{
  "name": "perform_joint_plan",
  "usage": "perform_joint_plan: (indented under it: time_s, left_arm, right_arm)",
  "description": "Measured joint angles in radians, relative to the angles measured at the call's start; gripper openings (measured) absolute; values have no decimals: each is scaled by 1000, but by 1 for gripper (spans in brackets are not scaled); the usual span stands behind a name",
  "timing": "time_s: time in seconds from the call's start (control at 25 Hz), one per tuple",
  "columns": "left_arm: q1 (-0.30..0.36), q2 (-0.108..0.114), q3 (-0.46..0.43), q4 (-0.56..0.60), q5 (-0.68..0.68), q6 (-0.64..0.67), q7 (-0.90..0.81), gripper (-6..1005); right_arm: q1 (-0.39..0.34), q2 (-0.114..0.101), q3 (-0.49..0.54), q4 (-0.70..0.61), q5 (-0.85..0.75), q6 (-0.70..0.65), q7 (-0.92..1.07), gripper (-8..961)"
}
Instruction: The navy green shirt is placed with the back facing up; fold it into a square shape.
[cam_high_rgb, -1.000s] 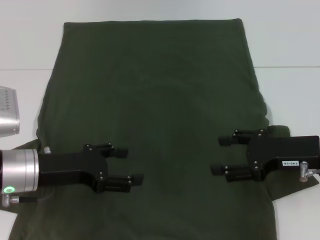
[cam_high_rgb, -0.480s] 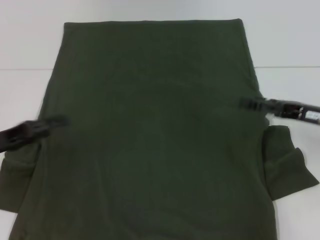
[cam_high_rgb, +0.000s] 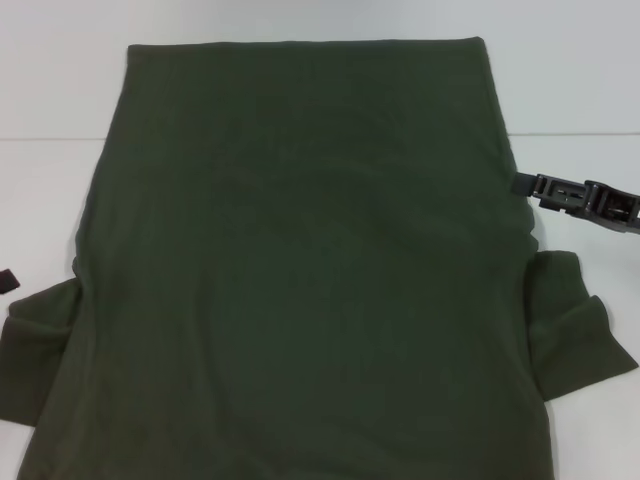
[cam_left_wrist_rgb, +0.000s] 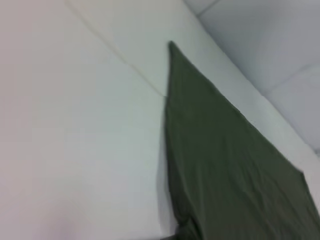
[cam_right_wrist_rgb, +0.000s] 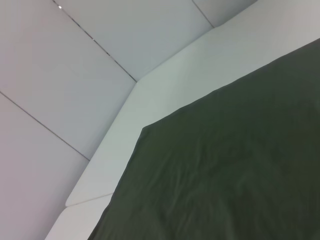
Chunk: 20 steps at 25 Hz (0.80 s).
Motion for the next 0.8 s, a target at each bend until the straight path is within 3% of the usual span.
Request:
perform_joint_plan:
  time_s: [0.08, 0.2, 0.48, 0.8]
  left_arm:
    - [1, -10, 6, -10, -5, -10, 152, 901]
    - [2, -15, 11, -27, 1, -32, 207, 901]
    - [3, -15, 21, -52, 14, -79, 235, 900]
    - [4, -18, 90, -90, 16, -129, 245, 899]
  right_arm:
    - [3, 0, 3, 1, 0, 1, -2, 856]
    - [3, 0, 4, 1, 1, 1, -2, 856]
    - [3, 2, 5, 1, 2, 2, -2, 856]
    - [-6, 1, 6, 1, 2, 4, -2, 855]
